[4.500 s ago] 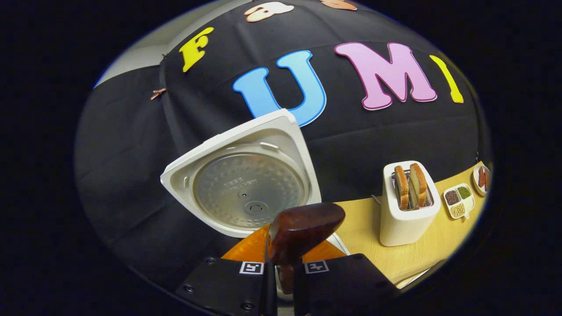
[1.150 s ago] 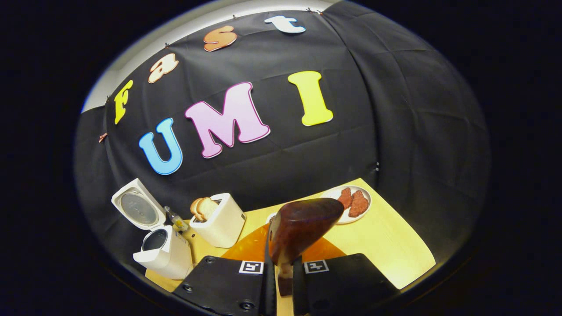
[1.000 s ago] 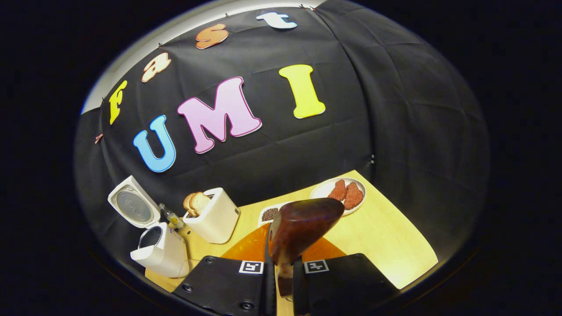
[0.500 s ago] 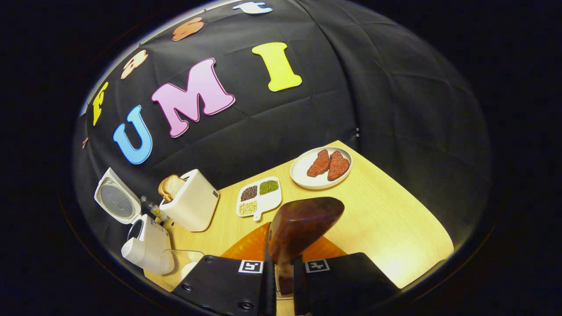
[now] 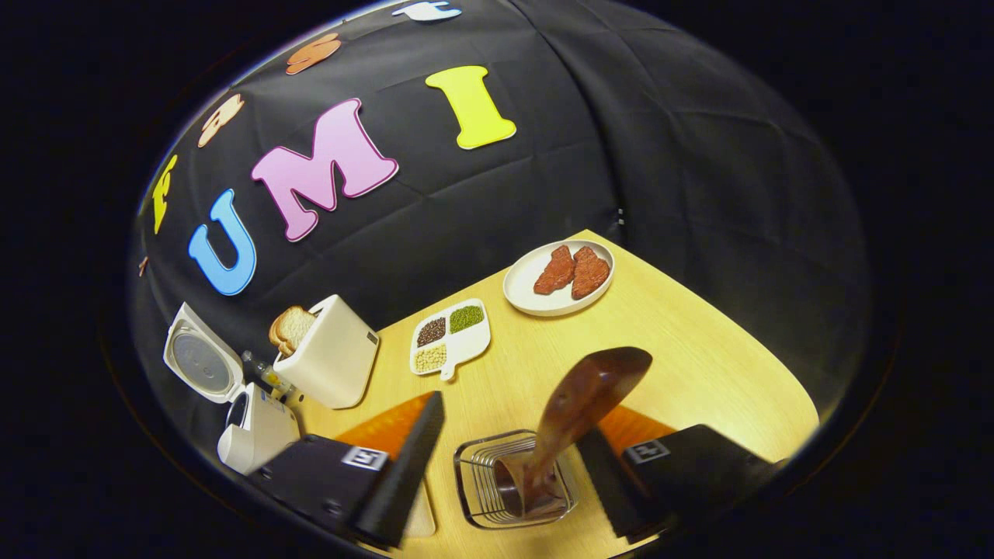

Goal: Close the left gripper, press the button to open the rice cooker; take a wooden spoon from the chopstick holder with the right hand, scoop a spoonful of rice and pour it into the rice cooker, then put the wooden spoon back into the chopstick holder.

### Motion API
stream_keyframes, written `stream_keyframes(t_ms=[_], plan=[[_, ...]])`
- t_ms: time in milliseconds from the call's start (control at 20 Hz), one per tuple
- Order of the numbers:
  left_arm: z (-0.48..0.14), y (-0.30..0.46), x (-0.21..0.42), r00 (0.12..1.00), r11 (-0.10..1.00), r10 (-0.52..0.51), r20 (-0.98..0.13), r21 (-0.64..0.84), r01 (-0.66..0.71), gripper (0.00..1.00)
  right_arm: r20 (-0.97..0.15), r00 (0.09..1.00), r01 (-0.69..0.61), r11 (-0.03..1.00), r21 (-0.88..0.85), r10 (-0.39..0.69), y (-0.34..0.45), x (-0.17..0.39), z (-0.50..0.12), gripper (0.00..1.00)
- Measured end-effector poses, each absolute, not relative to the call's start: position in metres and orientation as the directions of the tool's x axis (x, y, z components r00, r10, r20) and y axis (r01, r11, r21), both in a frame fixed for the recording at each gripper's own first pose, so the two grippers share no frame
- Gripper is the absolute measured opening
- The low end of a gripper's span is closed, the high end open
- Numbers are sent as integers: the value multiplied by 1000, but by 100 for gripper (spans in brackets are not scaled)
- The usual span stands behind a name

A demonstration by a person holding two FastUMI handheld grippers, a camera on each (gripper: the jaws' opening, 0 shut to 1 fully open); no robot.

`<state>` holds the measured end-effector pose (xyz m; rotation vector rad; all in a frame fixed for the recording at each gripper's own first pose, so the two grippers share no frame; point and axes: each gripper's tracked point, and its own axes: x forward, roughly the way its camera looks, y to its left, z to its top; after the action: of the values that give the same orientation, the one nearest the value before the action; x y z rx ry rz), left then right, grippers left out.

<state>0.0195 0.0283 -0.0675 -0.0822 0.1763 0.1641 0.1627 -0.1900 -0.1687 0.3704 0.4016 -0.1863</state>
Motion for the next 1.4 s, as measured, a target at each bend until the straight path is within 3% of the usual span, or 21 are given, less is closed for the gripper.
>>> stream_keyframes(t_ms=[50, 450, 900, 1400], plan=[[-58, 35, 22, 973, 982, 165, -163, -66, -177, 96, -402, 908, 252, 920, 299, -118, -193, 158, -164, 99], [74, 78, 51, 973, 971, 229, 19, -80, -227, 95, -247, 930, 286, 958, 30, -270, -234, 105, -99, 99], [213, 109, 115, 944, 962, 273, 183, -37, -271, 95, -195, 939, 277, 959, -61, -284, -219, 59, -70, 98], [278, 152, 232, 932, 963, 262, 251, 1, -271, 94, -189, 944, 259, 962, -82, -271, -175, 43, -59, 99]])
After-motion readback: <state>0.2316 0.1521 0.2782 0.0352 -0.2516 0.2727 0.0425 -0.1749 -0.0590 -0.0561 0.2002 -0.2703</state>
